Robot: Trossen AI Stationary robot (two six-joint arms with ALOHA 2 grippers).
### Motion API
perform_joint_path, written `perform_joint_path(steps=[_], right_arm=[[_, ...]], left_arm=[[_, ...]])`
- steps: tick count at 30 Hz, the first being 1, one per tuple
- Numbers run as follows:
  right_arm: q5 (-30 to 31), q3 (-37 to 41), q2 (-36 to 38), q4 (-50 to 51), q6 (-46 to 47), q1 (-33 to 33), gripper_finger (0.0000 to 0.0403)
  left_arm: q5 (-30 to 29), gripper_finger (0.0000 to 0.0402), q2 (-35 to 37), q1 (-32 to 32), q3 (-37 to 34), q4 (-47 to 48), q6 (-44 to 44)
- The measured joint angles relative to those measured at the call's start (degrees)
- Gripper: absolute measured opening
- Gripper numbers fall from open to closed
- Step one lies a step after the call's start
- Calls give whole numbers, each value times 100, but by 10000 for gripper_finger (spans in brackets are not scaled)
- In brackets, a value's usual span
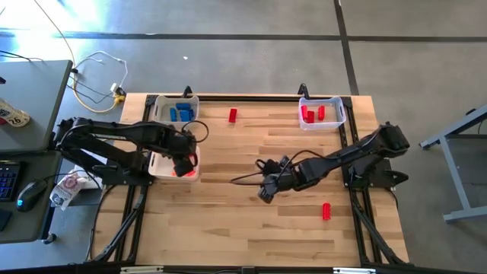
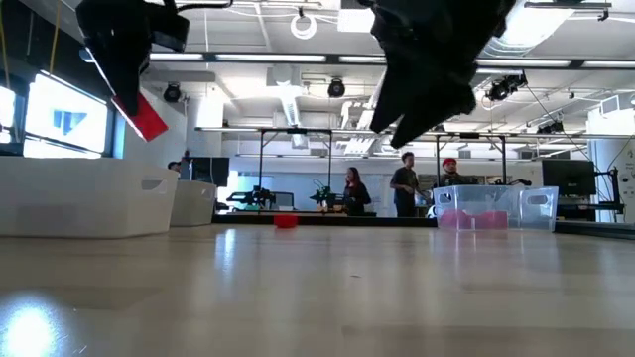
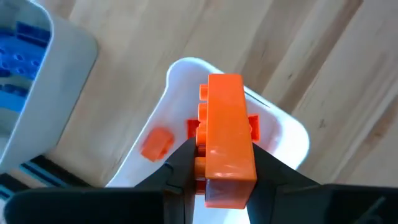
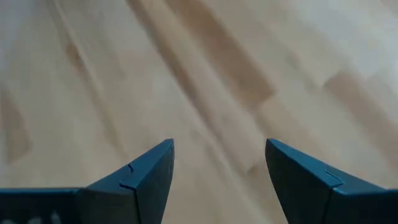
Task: Sort & place blocks by color
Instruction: Put the orange game piece into the white bin
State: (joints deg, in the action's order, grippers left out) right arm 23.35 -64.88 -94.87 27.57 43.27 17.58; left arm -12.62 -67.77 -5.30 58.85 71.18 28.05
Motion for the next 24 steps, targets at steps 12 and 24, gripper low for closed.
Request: perform_joint_path(steps=[12,24], right_arm=[[-1258,0,152,1491,2436,583,238],[-1396,2,435,2639,4815,1449,238]], left_arm=[[275,76,96,-45,-757,-243,186],[79,118,92,-197,-765,-273,156]])
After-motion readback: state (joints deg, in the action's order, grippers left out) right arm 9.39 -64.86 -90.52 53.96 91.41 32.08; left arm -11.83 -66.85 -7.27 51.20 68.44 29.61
